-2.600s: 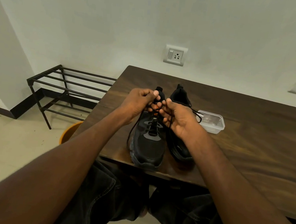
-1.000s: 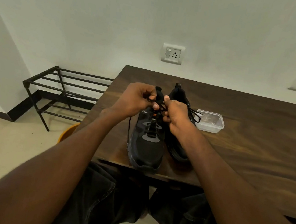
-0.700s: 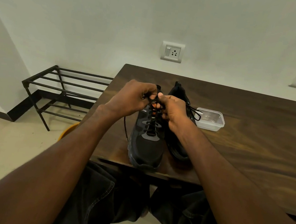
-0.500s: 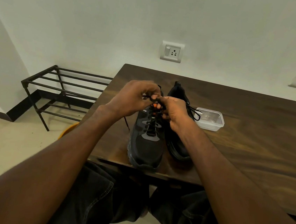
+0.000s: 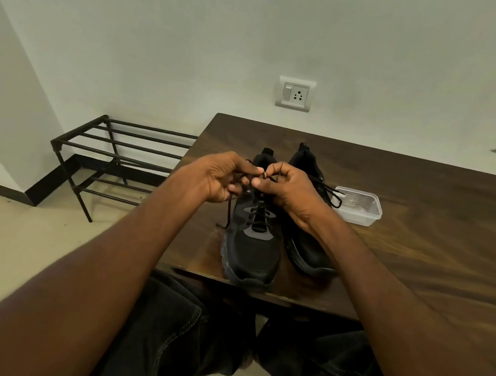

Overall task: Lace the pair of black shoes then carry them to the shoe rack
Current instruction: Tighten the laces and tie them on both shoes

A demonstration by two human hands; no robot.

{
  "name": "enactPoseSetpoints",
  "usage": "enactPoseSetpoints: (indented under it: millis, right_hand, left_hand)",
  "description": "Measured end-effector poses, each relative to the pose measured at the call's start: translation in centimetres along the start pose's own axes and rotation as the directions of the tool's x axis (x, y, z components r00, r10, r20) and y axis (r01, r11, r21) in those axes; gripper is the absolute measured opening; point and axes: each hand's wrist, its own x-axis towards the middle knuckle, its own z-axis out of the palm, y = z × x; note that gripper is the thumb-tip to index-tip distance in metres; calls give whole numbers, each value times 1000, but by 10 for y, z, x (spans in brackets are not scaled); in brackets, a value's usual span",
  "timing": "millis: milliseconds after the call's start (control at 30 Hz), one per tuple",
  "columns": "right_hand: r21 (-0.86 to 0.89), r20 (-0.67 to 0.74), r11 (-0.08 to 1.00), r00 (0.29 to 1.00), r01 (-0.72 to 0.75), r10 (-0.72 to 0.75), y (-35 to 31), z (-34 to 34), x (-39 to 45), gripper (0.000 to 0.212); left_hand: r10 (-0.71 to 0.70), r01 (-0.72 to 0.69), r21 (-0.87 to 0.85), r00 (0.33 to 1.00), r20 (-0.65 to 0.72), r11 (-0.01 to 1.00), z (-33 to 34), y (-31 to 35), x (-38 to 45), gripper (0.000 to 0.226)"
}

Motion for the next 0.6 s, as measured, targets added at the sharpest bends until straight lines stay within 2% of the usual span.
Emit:
enactPoseSetpoints:
  millis: [133,233,333,433,533,600]
  right_hand:
    - [-185,-213,971,958,151,-190,3,5,-7,22]
    - [-265,-293,952,927,154,-232,8,0,-10,10]
    - [-323,-442,944,872,62,-209,5,-9,-22,6]
    - [-313,-617,944,778,-105,-118,1,-19,-34,7]
    - [-227,-706,951,708,-209,-13,3,-25,-38,11]
    - [-86,-726,975,683,-203,78,3,-25,-37,16]
  left_hand:
    - [-10,11,33,1000,-18,999,4,-2,1,8]
    - [18,-17,77,1000,-21,997,3,-4,0,6]
    - [76,-68,90,993,-90,994,0,-7,2,22]
    - [134,-109,123,967,-215,986,-5,-11,4,20]
    - [137,-94,155,945,-297,983,-4,-18,6,11]
    - [116,-73,140,937,-330,987,0,-23,7,8]
